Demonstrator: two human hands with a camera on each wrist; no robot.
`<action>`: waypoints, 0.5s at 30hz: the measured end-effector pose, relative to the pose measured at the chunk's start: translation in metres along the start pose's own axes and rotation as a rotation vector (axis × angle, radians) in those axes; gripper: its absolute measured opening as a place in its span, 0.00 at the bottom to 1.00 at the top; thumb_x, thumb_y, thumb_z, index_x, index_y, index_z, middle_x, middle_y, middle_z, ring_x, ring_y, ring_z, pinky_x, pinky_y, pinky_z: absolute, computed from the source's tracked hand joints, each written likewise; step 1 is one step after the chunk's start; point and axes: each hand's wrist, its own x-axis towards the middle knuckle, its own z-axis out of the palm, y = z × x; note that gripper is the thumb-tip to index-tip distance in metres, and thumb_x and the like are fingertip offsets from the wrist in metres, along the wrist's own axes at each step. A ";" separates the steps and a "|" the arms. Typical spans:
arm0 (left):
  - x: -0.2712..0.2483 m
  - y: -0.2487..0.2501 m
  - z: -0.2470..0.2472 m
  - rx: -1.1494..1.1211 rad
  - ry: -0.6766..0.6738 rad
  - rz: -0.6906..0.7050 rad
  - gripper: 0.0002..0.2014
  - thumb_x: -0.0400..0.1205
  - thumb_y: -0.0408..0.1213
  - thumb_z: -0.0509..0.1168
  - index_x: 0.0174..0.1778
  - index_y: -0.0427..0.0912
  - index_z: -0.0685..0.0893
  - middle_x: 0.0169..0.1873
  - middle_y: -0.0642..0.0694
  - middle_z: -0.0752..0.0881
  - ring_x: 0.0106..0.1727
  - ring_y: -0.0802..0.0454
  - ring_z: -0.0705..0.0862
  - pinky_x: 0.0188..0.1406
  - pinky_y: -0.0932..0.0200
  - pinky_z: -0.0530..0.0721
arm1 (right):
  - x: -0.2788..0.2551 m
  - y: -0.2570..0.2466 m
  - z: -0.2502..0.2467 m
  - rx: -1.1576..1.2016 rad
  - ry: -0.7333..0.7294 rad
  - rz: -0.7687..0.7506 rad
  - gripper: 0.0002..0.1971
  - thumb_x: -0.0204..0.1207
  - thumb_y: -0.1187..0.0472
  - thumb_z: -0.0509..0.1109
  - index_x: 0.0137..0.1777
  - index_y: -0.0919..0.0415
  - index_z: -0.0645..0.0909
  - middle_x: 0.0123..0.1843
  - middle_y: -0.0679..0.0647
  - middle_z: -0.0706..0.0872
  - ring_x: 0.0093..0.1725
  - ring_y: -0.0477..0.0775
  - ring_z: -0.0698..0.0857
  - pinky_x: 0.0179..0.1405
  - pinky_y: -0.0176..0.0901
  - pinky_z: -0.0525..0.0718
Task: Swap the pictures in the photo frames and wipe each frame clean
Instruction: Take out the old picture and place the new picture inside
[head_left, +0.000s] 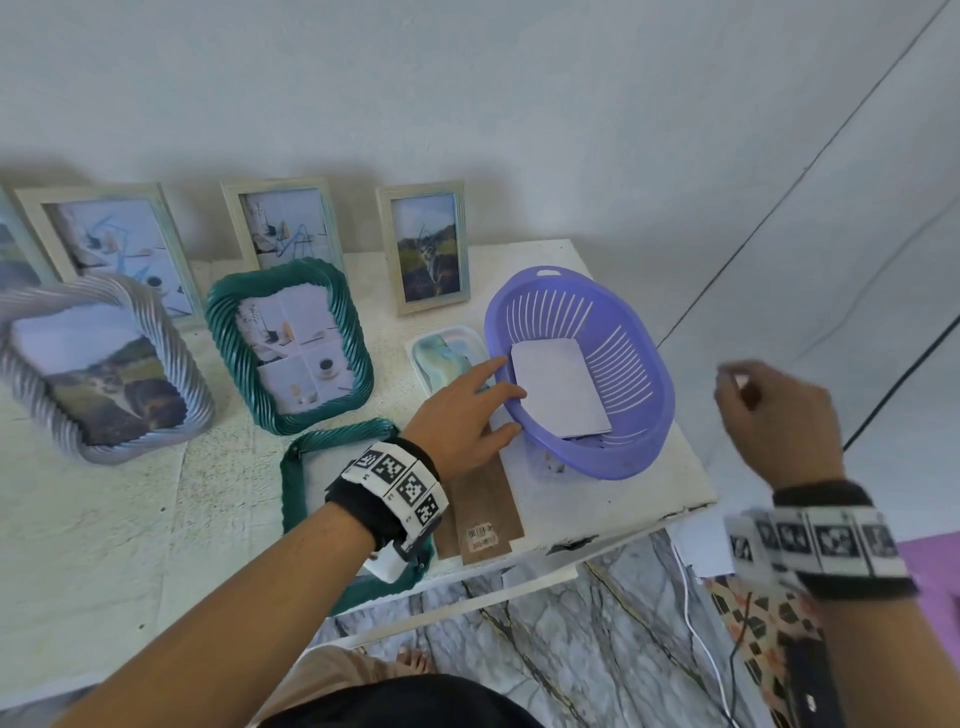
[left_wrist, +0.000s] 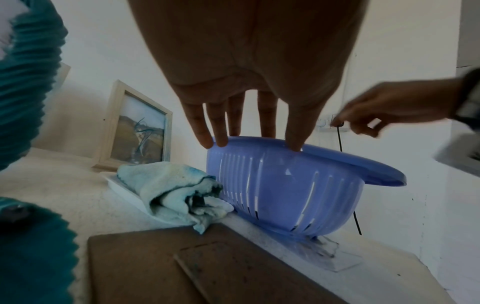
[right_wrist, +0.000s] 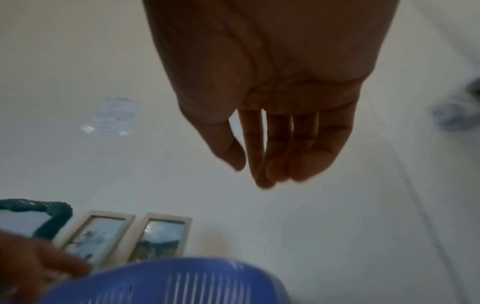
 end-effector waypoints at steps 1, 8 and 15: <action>0.000 0.000 0.001 -0.011 0.003 0.001 0.21 0.84 0.50 0.64 0.73 0.52 0.76 0.83 0.45 0.63 0.76 0.43 0.72 0.69 0.49 0.75 | 0.016 -0.013 -0.006 -0.017 -0.014 -0.080 0.12 0.81 0.55 0.65 0.57 0.57 0.86 0.32 0.52 0.84 0.37 0.60 0.84 0.45 0.49 0.82; -0.001 0.000 0.001 -0.036 -0.065 -0.040 0.22 0.84 0.49 0.63 0.74 0.54 0.72 0.84 0.51 0.56 0.55 0.46 0.86 0.51 0.52 0.85 | 0.110 -0.117 0.056 -0.385 -0.606 -0.482 0.30 0.78 0.47 0.68 0.79 0.48 0.68 0.72 0.52 0.80 0.72 0.56 0.76 0.66 0.47 0.74; -0.003 0.006 -0.003 -0.018 -0.080 -0.051 0.23 0.84 0.47 0.64 0.76 0.53 0.71 0.85 0.52 0.54 0.59 0.46 0.84 0.46 0.59 0.79 | 0.126 -0.116 0.163 -0.742 -0.737 -0.582 0.47 0.60 0.36 0.80 0.76 0.54 0.67 0.63 0.60 0.83 0.58 0.64 0.85 0.52 0.59 0.87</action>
